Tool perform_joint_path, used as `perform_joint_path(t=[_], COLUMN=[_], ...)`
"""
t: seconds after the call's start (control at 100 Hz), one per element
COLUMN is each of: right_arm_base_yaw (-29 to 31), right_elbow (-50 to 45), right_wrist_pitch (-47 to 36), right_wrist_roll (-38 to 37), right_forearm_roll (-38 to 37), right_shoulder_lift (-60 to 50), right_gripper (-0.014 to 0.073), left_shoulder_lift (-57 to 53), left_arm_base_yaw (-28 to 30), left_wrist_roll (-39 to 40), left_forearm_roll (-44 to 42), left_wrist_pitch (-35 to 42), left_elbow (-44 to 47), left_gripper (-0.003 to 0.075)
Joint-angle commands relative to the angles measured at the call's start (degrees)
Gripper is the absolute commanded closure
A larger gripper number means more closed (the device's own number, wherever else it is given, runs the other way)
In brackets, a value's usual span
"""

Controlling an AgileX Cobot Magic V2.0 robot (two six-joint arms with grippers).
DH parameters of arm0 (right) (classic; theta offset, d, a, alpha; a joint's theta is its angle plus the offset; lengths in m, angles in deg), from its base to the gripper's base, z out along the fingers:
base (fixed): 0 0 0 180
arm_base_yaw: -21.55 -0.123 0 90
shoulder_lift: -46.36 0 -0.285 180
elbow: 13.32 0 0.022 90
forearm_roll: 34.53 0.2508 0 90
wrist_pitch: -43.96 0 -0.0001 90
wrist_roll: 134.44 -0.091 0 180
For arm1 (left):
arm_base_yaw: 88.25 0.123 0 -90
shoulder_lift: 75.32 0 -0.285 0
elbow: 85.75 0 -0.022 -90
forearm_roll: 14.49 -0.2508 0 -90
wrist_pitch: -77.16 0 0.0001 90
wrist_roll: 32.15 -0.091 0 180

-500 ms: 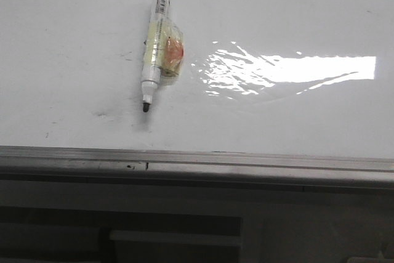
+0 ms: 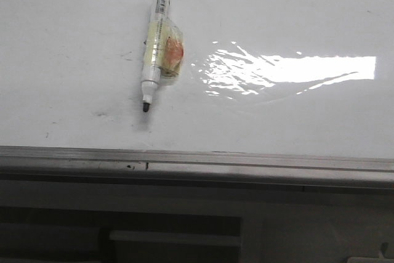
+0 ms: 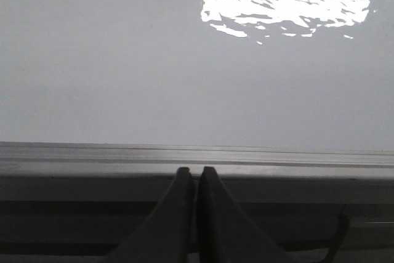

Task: Write number 5 on whiteboard

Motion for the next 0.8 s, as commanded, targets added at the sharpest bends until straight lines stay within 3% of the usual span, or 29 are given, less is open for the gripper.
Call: perform_joint_path(t=[0.0,0.37,0.47,0.56,0.64,0.73,0.79], right_arm_base_yaw=[0.44,0.44,0.44,0.44,0.44,0.44,0.44], right_elbow=[-1.28,-1.28,-1.28,-1.28,-1.28,-1.28,-1.28], right_wrist_pitch=[-0.70,-0.90,-4.93,-11.44,-19.83,-28.26,-30.47], right_wrist_roll=[0.34,0.34,0.34,0.16,-0.64,-0.89,-0.89], right_forearm_roll=[-0.21,-0.35,-3.44,-1.66,4.66,12.47,13.64], right_shoulder_lift=[-0.77,-0.77,-0.77,-0.77,-0.77,-0.77,-0.77], right_gripper=[0.0638,0.0638,0.0638,0.0638,0.0638,0.0638,0.0638], left_shoulder_lift=[-1.51,-1.51,-1.51,-1.51,-1.51,-1.51,-1.51], left_arm_base_yaw=[-0.07,-0.07,-0.07,-0.07,-0.07,-0.07,0.04], left_wrist_roll=[0.51,0.51,0.51,0.51,0.51,0.51,0.51], left_forearm_roll=[0.33,0.33,0.33,1.31,8.43,29.97,38.35], left_wrist_pitch=[3.24,3.45,3.44,4.55,8.90,16.02,19.70], left_elbow=[1.42,1.42,1.42,1.42,1.42,1.42,1.42], left_gripper=[0.0741,0.0741,0.0741,0.0741,0.0741,0.0741,0.0741])
